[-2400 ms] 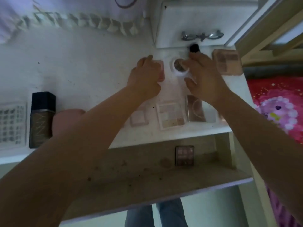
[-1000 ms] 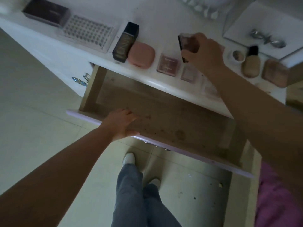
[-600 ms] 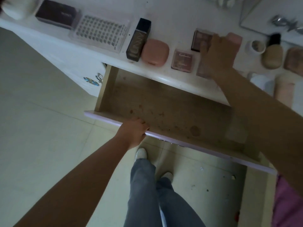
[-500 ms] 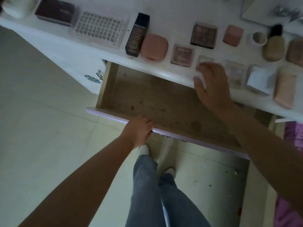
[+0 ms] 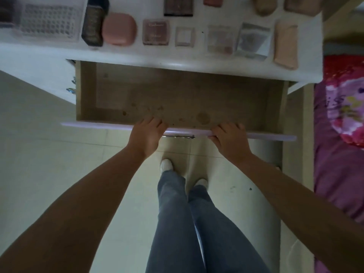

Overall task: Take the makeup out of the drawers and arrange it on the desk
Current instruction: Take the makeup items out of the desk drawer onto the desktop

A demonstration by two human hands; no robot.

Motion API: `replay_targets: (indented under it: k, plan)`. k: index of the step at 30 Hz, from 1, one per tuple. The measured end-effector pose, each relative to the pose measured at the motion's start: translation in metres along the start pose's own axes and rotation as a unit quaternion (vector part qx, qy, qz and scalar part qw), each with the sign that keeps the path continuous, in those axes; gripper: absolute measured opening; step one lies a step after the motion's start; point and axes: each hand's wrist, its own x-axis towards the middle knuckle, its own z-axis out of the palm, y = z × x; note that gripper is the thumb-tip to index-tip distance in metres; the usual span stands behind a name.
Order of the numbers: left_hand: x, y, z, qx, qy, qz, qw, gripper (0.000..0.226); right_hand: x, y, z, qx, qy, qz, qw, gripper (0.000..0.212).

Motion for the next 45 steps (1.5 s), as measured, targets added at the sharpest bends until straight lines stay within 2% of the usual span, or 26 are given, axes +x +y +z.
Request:
replay_targets:
  k: [3,6,10,12,14,16,20,24,27,30,31,33,36,45]
  plan:
    - [0.000,-0.002,-0.008,0.002,0.051,-0.009,0.999,0.040,0.006,0.005,-0.009,0.036,0.039,0.000,0.999,0.017]
    - [0.001,-0.007,-0.017,-0.016,0.094,-0.032,0.995,0.042,0.018,0.015,-0.018,0.046,0.098,-0.013,0.994,0.025]
    - [0.014,-0.006,-0.025,-0.048,0.119,-0.068,0.989,0.033,0.033,0.025,-0.017,0.048,0.123,-0.022,0.991,0.023]
    - [0.026,-0.006,-0.029,-0.100,0.136,-0.125,0.978,0.034,0.045,0.031,-0.011,0.031,0.131,0.013,0.991,0.034]
    - [0.040,-0.005,-0.036,-0.144,0.149,-0.210,0.956,0.050,0.060,0.041,-0.009,0.007,0.118,0.041,0.992,0.052]
    - [0.056,-0.008,-0.044,-0.143,0.167,-0.237,0.946,0.062,0.077,0.049,-0.012,-0.028,0.086,0.047,0.995,0.063]
    - [0.083,-0.019,-0.054,-0.085,0.112,-0.176,0.974,0.063,0.096,0.058,-0.015,-0.030,0.016,0.047,0.998,0.078]
    - [0.088,-0.035,-0.061,-0.083,0.060,-0.140,0.985,0.062,0.098,0.061,-0.012,-0.031,0.037,0.043,0.998,0.080]
    - [0.093,-0.043,-0.069,-0.063,0.047,-0.117,0.990,0.074,0.098,0.063,-0.009,-0.043,0.061,0.039,0.996,0.082]
    - [0.098,-0.047,-0.074,-0.057,-0.012,-0.145,0.988,0.075,0.099,0.064,-0.006,-0.057,0.101,0.035,0.993,0.075]
    - [0.100,-0.046,-0.077,-0.049,-0.010,-0.156,0.986,0.074,0.101,0.063,-0.004,-0.061,0.112,0.040,0.991,0.069]
    - [0.105,-0.043,-0.076,-0.017,0.058,-0.121,0.991,0.071,0.106,0.061,0.000,-0.069,0.125,0.061,0.988,0.059]
    - [0.116,-0.046,-0.073,0.066,0.076,-0.098,0.990,0.058,0.116,0.059,0.003,-0.087,0.152,0.094,0.980,0.048]
    - [0.118,-0.046,-0.077,0.072,0.036,-0.053,0.995,0.053,0.119,0.061,0.006,-0.133,0.186,0.068,0.971,0.044]
